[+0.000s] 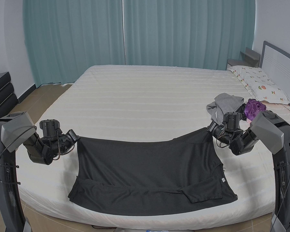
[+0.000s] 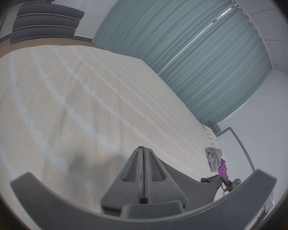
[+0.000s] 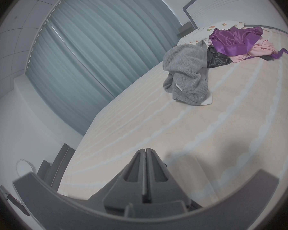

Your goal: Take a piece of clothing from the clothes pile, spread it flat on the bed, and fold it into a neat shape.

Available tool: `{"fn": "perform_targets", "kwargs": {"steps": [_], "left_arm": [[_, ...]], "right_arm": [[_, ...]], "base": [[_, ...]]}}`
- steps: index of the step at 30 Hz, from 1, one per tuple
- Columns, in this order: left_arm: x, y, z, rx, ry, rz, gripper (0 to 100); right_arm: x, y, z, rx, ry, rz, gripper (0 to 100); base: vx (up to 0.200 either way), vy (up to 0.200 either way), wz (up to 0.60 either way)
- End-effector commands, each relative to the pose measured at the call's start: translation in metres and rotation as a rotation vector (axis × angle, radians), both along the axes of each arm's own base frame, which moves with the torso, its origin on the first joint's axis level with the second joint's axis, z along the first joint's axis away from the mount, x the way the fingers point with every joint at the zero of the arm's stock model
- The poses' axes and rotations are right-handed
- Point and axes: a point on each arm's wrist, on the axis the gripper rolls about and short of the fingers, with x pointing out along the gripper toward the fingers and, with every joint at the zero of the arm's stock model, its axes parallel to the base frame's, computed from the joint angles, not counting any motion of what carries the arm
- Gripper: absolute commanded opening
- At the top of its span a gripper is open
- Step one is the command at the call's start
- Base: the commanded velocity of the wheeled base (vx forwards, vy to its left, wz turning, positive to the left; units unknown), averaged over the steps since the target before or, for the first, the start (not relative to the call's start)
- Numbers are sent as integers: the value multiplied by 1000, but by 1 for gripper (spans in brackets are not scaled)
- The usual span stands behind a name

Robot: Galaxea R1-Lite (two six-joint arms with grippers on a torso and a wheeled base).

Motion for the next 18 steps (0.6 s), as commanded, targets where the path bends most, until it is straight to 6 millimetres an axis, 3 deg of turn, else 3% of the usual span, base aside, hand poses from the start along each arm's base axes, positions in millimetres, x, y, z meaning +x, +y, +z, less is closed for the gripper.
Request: {"fn": "perform_targets", "kwargs": {"steps": [1,4,12,18], "left_arm": [[-1,0,-2,0,7,0,0],[-1,0,-3,0,10,0,0],[-1,1,-3,-1,12,5,0],[-14,3,4,-2,24,11,0]], "right_arm": [[6,1,-1,4,-27,1,0],[12,4,-2,3,-58,-1,0],[4,8,-6,-2,-18,11,0],[-9,0,19,16,3,9,0]], "base": [[0,0,0],[0,0,0],[0,0,0],[0,0,0]]}}
